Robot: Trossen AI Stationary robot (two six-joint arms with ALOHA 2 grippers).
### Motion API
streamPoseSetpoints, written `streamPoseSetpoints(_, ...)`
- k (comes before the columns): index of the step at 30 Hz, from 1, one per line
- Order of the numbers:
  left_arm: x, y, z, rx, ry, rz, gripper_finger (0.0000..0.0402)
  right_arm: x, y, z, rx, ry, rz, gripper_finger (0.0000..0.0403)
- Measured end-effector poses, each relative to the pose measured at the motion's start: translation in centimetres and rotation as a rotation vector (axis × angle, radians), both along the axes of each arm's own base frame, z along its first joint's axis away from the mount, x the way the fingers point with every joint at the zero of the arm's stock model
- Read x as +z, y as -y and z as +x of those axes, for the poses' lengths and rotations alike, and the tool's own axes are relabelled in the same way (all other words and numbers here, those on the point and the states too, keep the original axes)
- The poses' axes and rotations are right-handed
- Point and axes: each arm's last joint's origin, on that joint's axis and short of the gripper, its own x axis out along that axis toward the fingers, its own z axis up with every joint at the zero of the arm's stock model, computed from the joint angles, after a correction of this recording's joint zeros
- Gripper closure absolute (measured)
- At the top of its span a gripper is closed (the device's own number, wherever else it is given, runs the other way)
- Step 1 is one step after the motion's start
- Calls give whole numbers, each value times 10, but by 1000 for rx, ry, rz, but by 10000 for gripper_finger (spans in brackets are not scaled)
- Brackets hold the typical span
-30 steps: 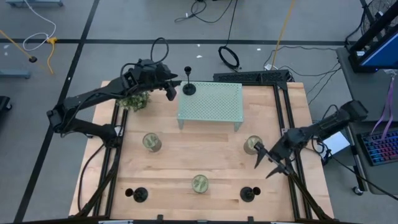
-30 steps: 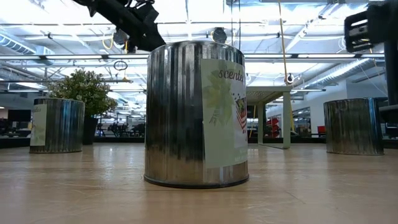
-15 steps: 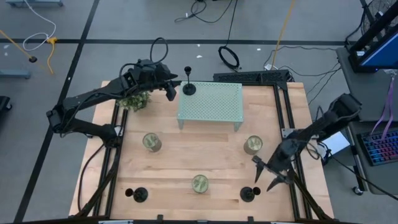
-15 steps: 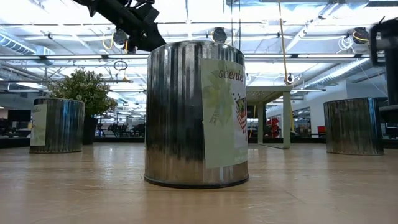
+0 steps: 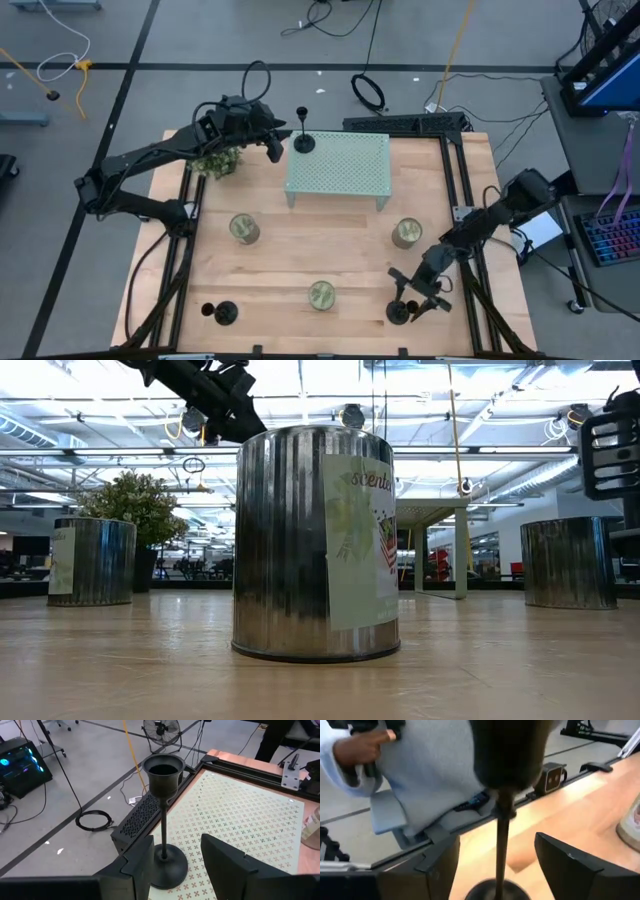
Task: Pick & Place candle stick holders
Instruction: Put the right candle holder on the shelf
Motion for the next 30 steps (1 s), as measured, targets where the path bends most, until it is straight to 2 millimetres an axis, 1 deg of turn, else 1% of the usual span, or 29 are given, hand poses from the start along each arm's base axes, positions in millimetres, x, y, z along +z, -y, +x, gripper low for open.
streamPoseSetpoints(2,0,0,0,0,0,1,231,-4,-1,3,-3,-4,-17,190)
streamPoseSetpoints(4,0,0,0,0,0,1,231,-6,0,4,-6,-11,-24,227)
streamPoseSetpoints(10,0,0,0,-1,0,1,231,-6,0,3,-5,-10,-19,377)
streamPoseSetpoints(11,0,0,0,-2,0,1,231,-6,1,2,-5,-11,-19,388)
streamPoseSetpoints(16,0,0,0,-3,1,1,231,-5,4,2,-58,-22,10,394)
streamPoseSetpoints(18,0,0,0,-3,1,1,231,-1,7,5,-95,14,28,395)
streamPoseSetpoints(20,0,0,0,-3,1,1,231,6,13,12,-181,84,72,395)
streamPoseSetpoints(26,0,0,0,-3,1,-1,231,27,56,35,-552,202,227,397)
streamPoseSetpoints(30,0,0,0,-3,1,0,231,42,86,41,-715,273,288,396)
